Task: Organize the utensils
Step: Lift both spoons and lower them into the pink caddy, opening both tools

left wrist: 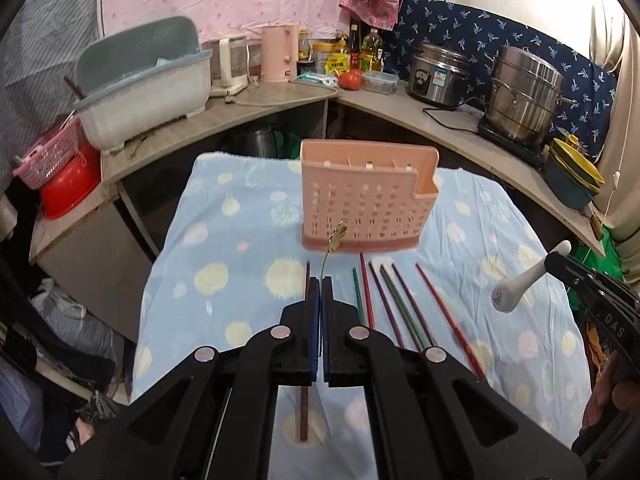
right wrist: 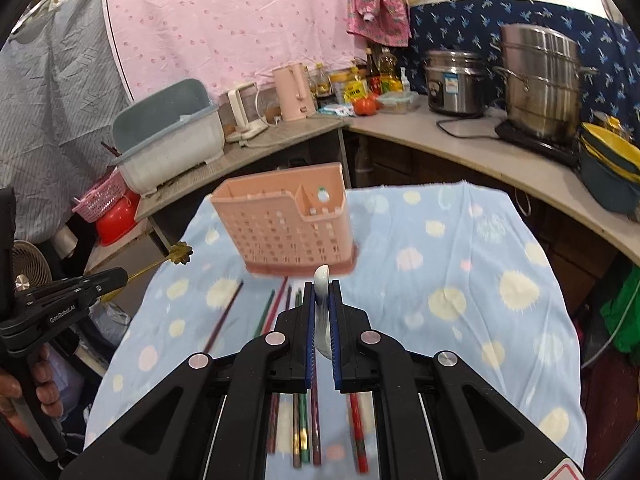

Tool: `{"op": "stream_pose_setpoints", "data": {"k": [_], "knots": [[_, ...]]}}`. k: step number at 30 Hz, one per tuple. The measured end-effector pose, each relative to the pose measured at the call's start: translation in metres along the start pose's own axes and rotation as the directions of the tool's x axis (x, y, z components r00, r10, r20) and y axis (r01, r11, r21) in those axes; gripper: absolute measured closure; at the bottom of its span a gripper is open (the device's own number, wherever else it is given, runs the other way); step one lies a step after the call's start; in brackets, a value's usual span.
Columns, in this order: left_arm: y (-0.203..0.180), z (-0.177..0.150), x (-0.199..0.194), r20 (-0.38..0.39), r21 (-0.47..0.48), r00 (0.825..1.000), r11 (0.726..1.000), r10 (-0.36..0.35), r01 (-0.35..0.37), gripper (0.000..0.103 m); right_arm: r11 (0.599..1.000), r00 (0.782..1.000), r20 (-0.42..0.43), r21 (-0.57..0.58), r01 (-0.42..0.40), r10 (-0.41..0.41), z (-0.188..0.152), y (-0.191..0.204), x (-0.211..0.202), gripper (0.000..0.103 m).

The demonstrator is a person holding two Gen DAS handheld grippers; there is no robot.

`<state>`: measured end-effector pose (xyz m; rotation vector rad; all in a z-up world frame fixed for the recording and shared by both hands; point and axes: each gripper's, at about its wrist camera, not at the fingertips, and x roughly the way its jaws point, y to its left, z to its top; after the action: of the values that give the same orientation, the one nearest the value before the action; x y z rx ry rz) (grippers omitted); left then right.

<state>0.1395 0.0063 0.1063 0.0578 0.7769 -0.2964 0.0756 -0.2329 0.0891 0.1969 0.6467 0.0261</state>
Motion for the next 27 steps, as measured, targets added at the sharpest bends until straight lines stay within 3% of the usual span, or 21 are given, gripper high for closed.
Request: {"op": "stream_pose_setpoints", "data": {"k": [7, 14, 20, 27], "knots": [[-0.003, 0.067, 0.016, 0.058, 0.035, 0.998, 0.999, 0.038, -0.040, 0.103, 0.999, 0.997, 0.073, -0.045, -0.032, 0.035, 0.065, 0.017, 0.029, 0.096], [-0.002, 0.100, 0.057, 0.007, 0.046, 0.998, 0.997, 0.059, -0.059, 0.103, 0.996, 0.994, 0.095, -0.066, -0.053, 0.059, 0.110, 0.030, 0.066, 0.096], [-0.003, 0.101, 0.092, -0.070, 0.067, 0.995, 0.996, 0.069, -0.064, 0.103, 0.996, 0.997, 0.042, -0.056, -0.066, 0.068, 0.114, 0.029, 0.108, 0.096], [0.000, 0.100, 0.111, -0.095, 0.043, 0.994, 0.998, 0.055, -0.051, 0.102, 0.998, 0.998, -0.020, -0.030, -0.054, 0.054, 0.101, 0.022, 0.144, 0.096]]}}
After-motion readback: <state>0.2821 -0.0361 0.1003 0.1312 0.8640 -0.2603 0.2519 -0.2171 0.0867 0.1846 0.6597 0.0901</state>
